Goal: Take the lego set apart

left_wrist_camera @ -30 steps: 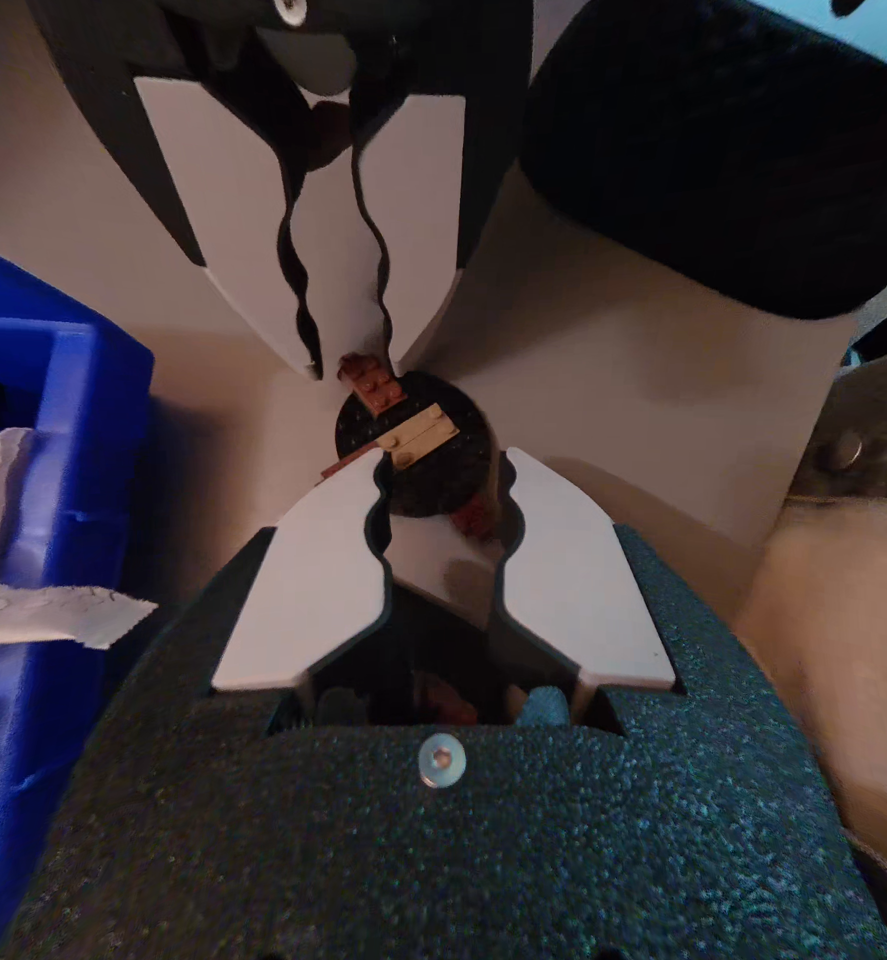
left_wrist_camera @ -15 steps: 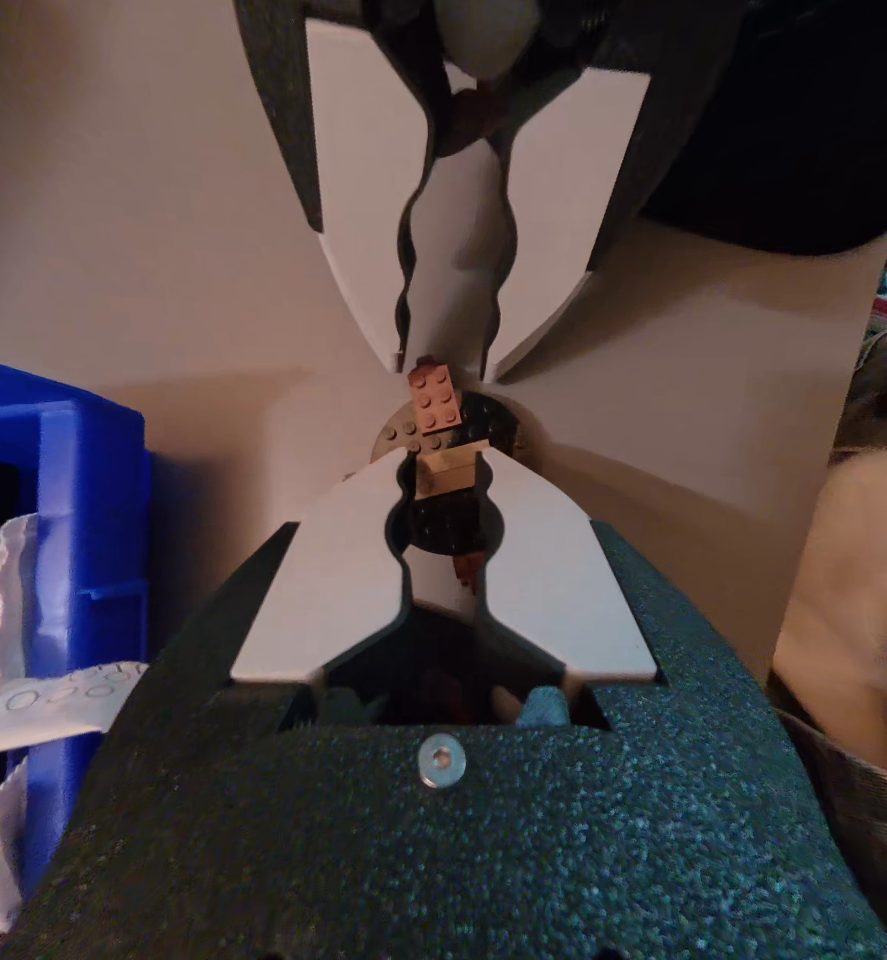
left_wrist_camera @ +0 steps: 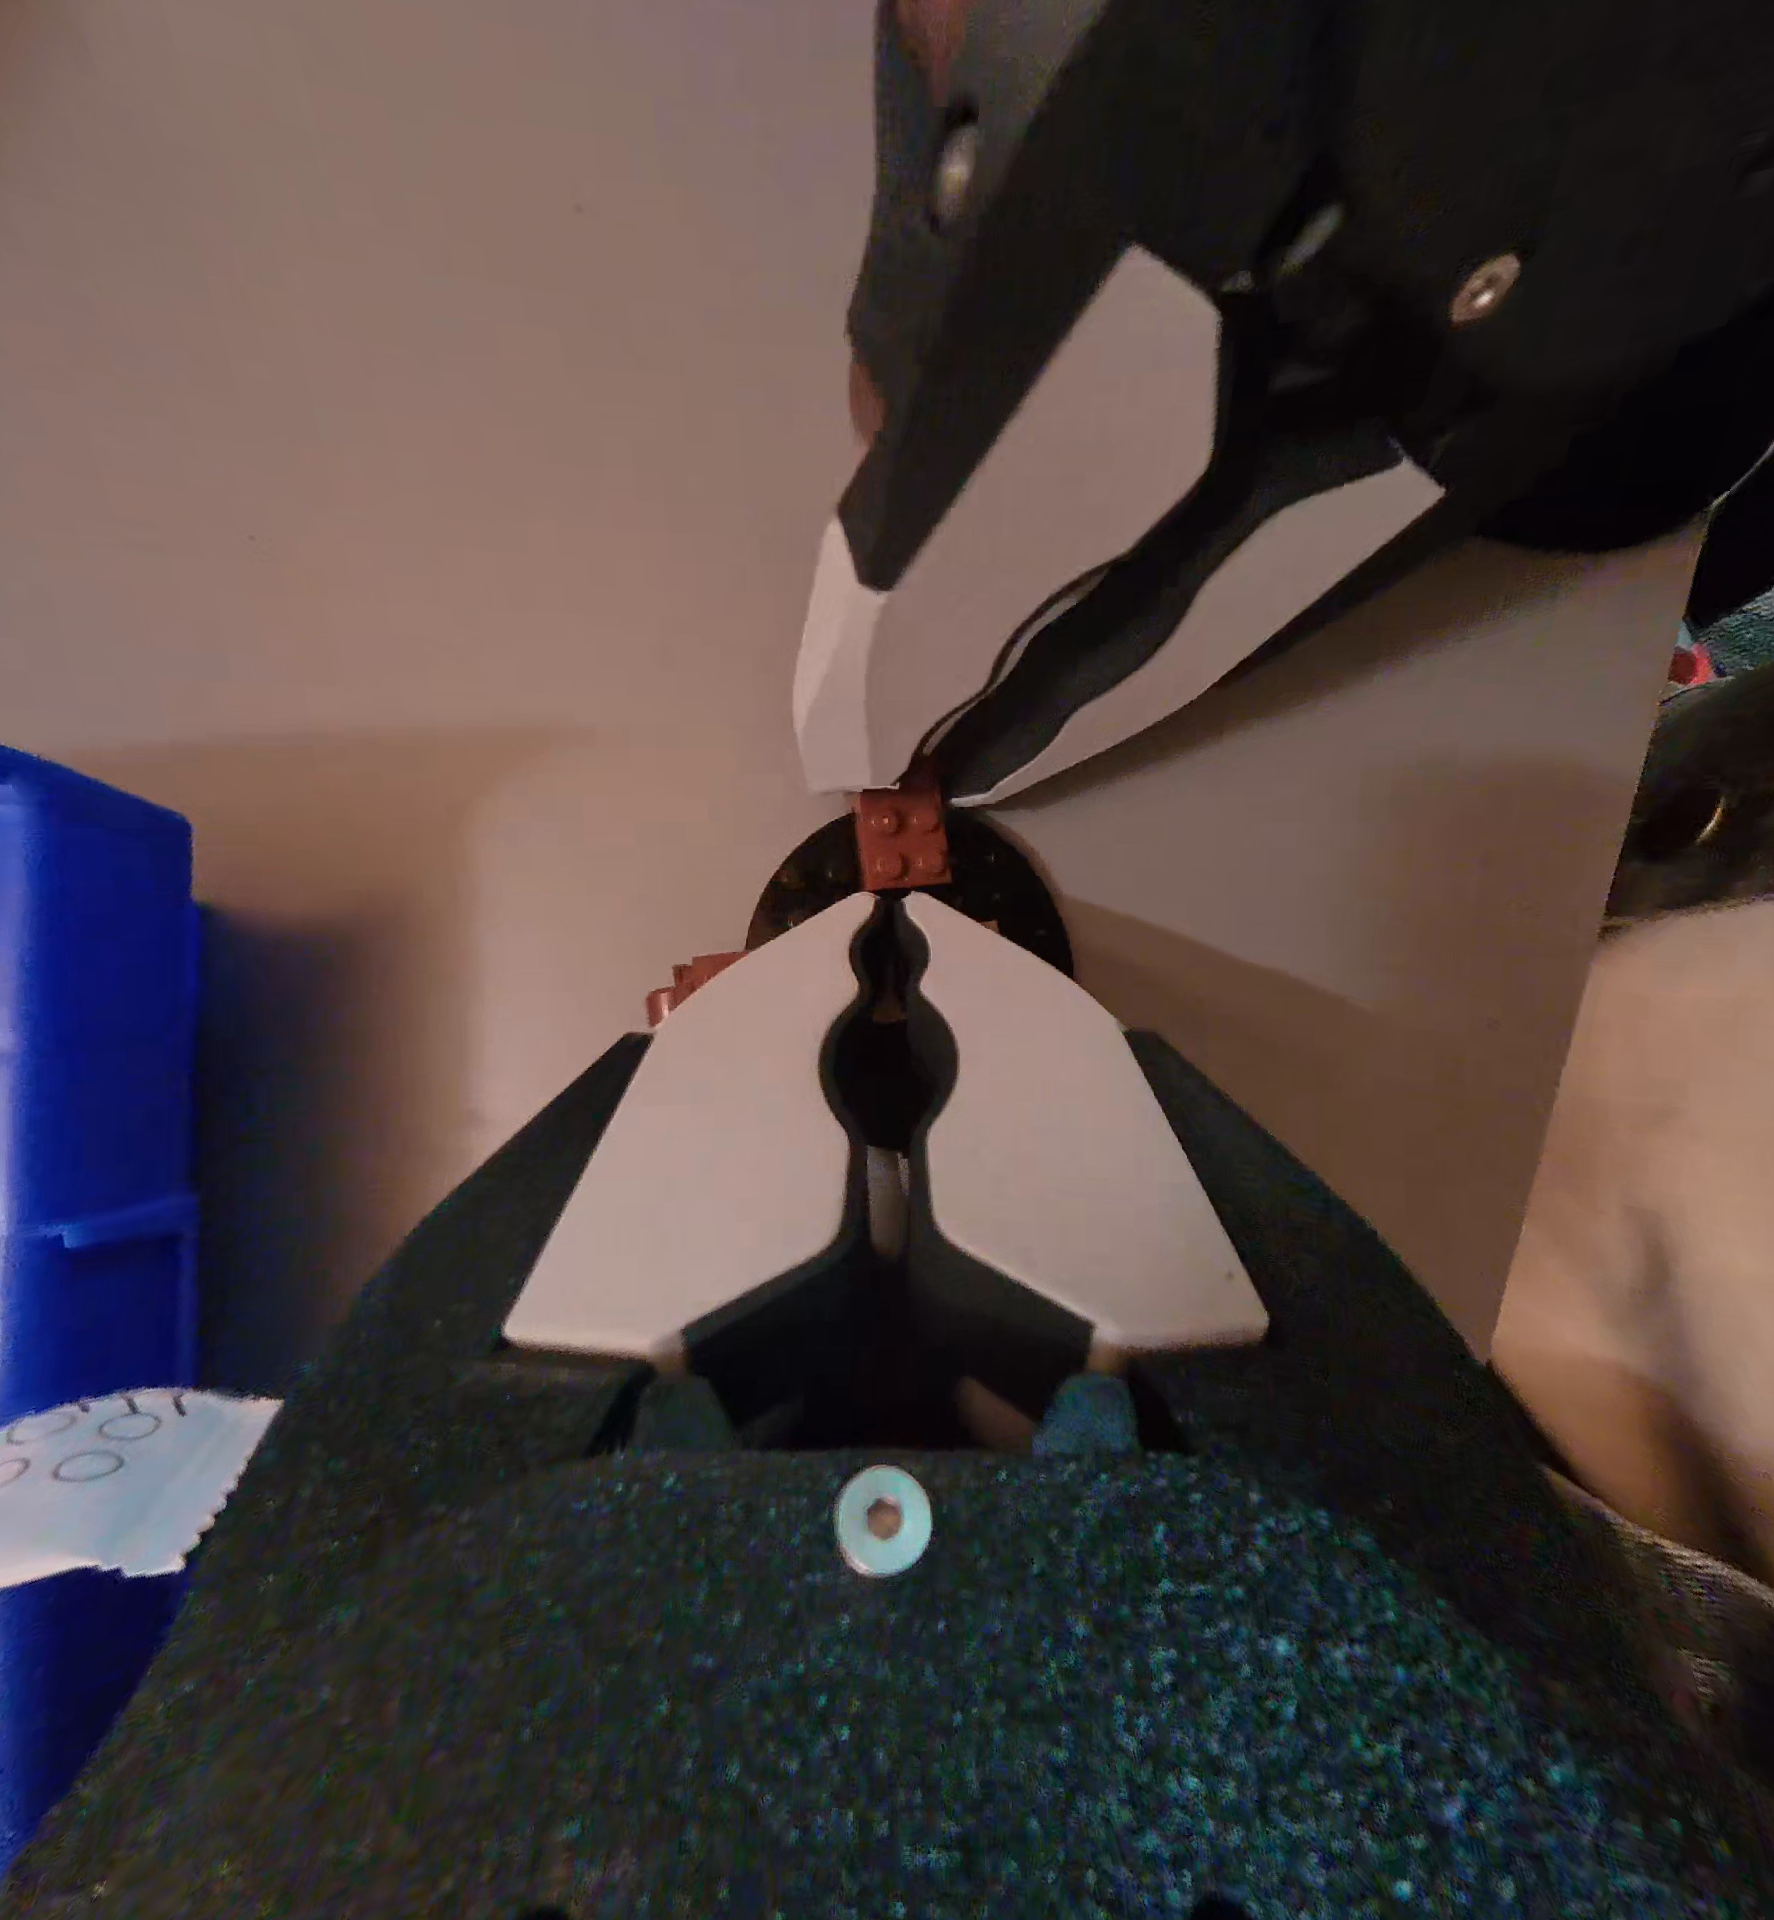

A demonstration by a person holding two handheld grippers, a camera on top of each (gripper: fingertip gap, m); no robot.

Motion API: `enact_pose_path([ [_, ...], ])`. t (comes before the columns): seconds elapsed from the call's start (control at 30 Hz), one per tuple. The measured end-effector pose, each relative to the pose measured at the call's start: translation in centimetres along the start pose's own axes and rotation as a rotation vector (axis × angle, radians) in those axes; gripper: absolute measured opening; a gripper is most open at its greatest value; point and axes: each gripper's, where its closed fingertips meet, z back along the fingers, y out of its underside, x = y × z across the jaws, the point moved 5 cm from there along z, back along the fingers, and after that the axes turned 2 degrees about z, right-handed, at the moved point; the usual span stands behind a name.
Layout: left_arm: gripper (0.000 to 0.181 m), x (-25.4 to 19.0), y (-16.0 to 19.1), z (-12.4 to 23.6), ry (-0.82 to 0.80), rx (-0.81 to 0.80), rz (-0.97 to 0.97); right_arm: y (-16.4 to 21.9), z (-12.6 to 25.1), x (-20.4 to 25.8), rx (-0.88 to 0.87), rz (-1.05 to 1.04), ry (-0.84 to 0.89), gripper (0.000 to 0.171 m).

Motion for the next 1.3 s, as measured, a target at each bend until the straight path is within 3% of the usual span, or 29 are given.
enact_pose_path([
  [0.2,0.001,0.4,0.3,-0.1,0.035,-0.038,0.065,-0.7,-0.1,1.0,0.155,0.256,0.249,0.014],
  [0.33,0.001,0.3,0.1,-0.2,0.040,-0.073,0.053,0.3,0.3,0.5,-0.061,-0.212,0.072,0.015],
  [0.5,0.001,0.0,0.3,-0.1,0.073,-0.092,0.055,1.7,0.5,0.3,-0.253,-0.631,-0.211,0.014],
  [0.7,0.002,0.2,0.8,0.1,0.041,-0.068,0.034,2.7,1.8,-0.1,-0.320,-0.689,-0.220,0.014],
  [0.8,0.004,0.1,-0.7,1.1,0.037,-0.201,0.051,2.2,2.9,-1.2,-0.410,-0.727,-0.184,0.014],
  [0.93,0.016,0.7,-2.6,3.6,0.148,-0.481,0.240,1.2,5.3,-3.6,-0.507,-0.542,0.117,0.014],
  [1.03,0.027,1.4,-3.4,5.9,0.321,-0.702,0.448,-0.2,7.3,-4.9,-0.472,-0.284,0.363,0.014],
  [1.1,0.027,1.3,-4.0,7.2,0.442,-0.813,0.529,-1.2,8.0,-5.5,-0.419,-0.158,0.438,0.014],
  [1.3,0.026,0.3,-4.6,7.2,0.481,-0.809,0.516,-2.8,8.3,-6.4,-0.284,0.071,0.572,0.014],
])
